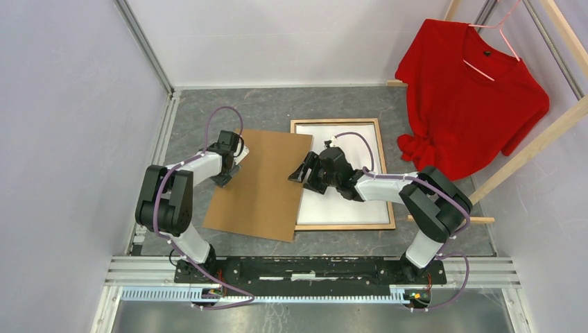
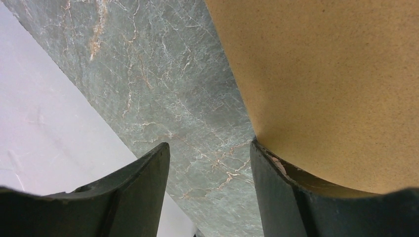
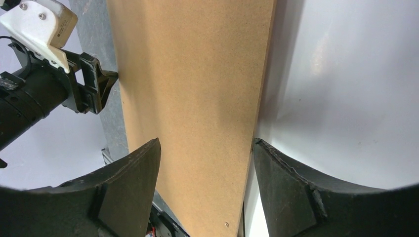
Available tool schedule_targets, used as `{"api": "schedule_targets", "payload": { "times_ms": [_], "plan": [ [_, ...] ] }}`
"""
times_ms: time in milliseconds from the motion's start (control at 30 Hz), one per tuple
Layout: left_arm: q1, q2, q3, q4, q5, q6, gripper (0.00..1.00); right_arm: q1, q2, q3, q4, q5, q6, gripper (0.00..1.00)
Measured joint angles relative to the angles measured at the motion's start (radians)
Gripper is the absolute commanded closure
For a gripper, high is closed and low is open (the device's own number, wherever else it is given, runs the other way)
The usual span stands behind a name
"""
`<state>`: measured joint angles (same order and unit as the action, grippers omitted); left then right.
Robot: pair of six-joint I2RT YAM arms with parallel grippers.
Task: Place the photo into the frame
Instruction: Turn over the photo frame item at the center of the board.
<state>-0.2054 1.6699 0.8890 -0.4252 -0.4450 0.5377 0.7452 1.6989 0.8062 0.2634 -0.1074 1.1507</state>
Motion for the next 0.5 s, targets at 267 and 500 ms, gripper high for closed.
{"api": "schedule_targets", "payload": {
  "times_ms": [267, 500],
  "plan": [
    [-0.001, 0.000, 0.000, -0.001, 0.000, -0.001, 0.31, 0.001, 0.000, -0.001, -0.021, 0.011, -0.023, 0.27],
    [-0.005, 0.001, 0.001, -0.005, 0.000, -0.002, 0.31, 0.001, 0.000, -0.002, -0.022, 0.011, -0.026, 0.28]
  ]
}}
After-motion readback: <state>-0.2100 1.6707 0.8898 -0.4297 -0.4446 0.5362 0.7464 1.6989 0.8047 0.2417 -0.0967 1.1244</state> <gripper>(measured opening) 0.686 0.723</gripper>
